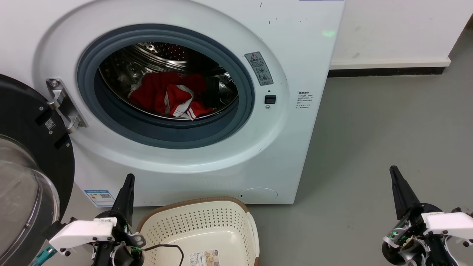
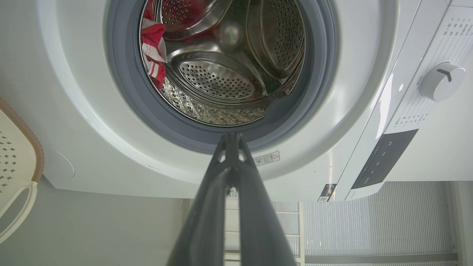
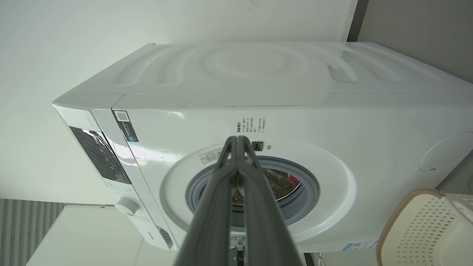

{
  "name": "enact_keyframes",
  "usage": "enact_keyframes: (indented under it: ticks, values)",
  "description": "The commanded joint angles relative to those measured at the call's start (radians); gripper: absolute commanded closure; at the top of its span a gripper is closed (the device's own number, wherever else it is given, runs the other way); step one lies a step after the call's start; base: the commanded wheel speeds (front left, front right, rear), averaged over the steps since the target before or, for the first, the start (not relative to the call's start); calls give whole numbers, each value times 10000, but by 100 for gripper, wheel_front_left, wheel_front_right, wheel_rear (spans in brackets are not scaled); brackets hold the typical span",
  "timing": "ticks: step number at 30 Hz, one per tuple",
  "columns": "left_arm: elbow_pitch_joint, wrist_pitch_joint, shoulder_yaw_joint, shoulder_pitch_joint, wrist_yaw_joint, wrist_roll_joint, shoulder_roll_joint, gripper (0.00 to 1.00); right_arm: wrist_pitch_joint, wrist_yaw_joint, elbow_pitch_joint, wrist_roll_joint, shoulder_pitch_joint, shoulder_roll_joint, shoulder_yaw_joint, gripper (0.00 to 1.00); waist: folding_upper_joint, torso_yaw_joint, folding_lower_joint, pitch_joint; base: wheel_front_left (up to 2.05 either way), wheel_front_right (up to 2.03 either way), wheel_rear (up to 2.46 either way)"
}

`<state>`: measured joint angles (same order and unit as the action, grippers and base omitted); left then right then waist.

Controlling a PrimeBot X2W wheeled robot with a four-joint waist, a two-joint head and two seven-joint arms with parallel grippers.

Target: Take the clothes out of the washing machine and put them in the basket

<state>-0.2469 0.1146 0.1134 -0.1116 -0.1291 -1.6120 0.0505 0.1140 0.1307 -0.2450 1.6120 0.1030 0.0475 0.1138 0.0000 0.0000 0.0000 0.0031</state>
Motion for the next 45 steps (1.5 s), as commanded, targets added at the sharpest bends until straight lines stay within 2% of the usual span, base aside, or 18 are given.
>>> enact_keyframes:
  ticks: [1, 12, 13, 21, 28, 39, 45]
  values:
    - [32, 22, 18, 66, -34, -22, -10, 100, 19, 0, -11, 24, 116, 54, 2, 100, 0, 0, 0, 0, 0, 0, 0]
    - [32, 22, 18, 66, -34, -22, -10, 100, 19, 0, -11, 24, 116, 54, 2, 100, 0, 0, 0, 0, 0, 0, 0]
    - [1, -2, -2, 0, 0, -1, 0, 0, -2, 0, 2, 2, 0, 0, -1, 0, 0, 0, 0, 0, 0, 0, 0]
    - [63, -310, -269, 164, 0, 75, -15, 0, -308, 0, 108, -39, -231, -18, -249, 0, 0, -3, 0, -1, 0, 0, 0]
    - [427, -654, -265, 225, -2, 512, -13, 0, -651, 0, 386, -733, -343, -12, -334, 0, 0, 7, 0, -9, 0, 0, 0]
    - [1216, -1138, -212, 201, -5, 2649, -10, 0, -1134, 0, 1127, -3449, -444, -3, -425, 0, 0, 8, 0, -9, 0, 0, 0]
    - [1696, -1380, -250, 222, -7, 3960, -8, 0, -1373, 0, 1455, -4505, -529, 1, -470, 0, 0, 16, 0, -19, 0, 0, 0]
